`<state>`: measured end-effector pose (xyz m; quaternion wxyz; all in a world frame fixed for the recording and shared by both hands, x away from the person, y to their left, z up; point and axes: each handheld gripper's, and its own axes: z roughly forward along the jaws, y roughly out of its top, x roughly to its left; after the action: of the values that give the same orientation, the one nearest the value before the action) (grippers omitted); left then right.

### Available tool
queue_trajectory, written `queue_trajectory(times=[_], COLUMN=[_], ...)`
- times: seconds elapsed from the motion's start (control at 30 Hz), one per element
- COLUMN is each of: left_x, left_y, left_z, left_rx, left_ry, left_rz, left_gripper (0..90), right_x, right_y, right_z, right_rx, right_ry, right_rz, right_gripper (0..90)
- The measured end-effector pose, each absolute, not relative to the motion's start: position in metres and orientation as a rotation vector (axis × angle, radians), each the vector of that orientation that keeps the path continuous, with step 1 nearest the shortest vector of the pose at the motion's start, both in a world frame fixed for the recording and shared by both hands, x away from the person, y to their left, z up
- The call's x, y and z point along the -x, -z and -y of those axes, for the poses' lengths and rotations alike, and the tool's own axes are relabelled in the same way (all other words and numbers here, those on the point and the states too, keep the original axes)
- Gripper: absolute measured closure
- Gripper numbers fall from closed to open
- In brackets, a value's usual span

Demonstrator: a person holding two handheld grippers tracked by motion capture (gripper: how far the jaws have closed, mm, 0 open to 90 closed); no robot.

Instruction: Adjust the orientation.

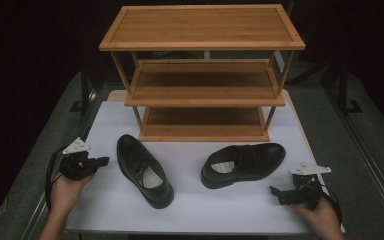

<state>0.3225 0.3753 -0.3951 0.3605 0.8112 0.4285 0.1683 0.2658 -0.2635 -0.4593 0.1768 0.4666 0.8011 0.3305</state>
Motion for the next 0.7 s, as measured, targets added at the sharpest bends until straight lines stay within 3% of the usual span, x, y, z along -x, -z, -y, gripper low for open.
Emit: queue_trajectory(times=[0.7], left_x=[-0.417], left_y=[0.389], left_z=[-0.36], left_rx=[-2.136], left_ry=[-0.51], left_rz=[-1.136], left_gripper=[89.9], right_x=[-0.266], right_y=[0.459], right_z=[0.264], right_rx=[-1.323], right_ry=[-0.942], right_rz=[-2.266], right_gripper=[1.1])
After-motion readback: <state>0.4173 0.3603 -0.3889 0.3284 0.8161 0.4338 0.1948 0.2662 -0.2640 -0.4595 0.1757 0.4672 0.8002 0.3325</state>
